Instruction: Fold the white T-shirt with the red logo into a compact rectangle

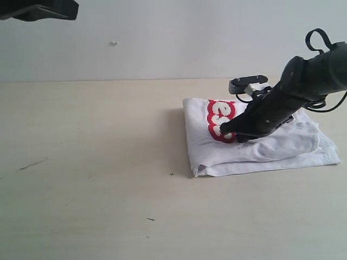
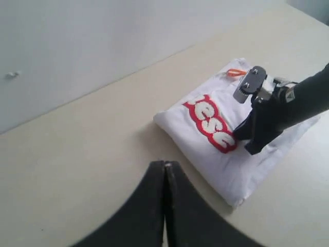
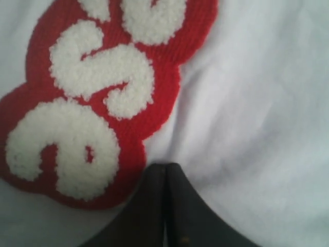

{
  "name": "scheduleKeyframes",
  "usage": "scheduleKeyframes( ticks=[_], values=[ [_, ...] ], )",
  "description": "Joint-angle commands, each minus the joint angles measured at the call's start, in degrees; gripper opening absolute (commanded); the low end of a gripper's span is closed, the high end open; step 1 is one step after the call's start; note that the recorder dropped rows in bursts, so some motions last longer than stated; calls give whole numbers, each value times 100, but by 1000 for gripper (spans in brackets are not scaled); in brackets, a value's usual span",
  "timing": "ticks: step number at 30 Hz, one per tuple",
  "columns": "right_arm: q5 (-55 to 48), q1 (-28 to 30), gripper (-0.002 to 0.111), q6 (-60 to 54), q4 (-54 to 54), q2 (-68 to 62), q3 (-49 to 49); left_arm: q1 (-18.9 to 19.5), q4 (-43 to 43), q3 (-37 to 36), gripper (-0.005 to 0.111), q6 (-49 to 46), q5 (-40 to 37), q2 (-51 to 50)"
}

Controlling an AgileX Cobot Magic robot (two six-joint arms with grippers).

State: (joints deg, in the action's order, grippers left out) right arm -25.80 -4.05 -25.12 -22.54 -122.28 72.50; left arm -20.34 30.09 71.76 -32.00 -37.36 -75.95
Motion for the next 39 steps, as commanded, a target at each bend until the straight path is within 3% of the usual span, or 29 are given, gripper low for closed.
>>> scheduleKeyframes(
  ticks=[1,8,16,39],
  values=[
    [-589,-656,0,-15,-178,-291,-124,-12,-30,-224,0,115,164,409],
    [-486,-1545,0,191,-770,-291,-124,-12,62,-835,0,115,771,1301],
    [-769,-1558,0,510,-378,560,-134,-12,174,-1220,0,115,1182,1888],
    [17,-1558,0,768,110,4729,-1078,-12,173,-2444,0,102,1905,3790]
  ],
)
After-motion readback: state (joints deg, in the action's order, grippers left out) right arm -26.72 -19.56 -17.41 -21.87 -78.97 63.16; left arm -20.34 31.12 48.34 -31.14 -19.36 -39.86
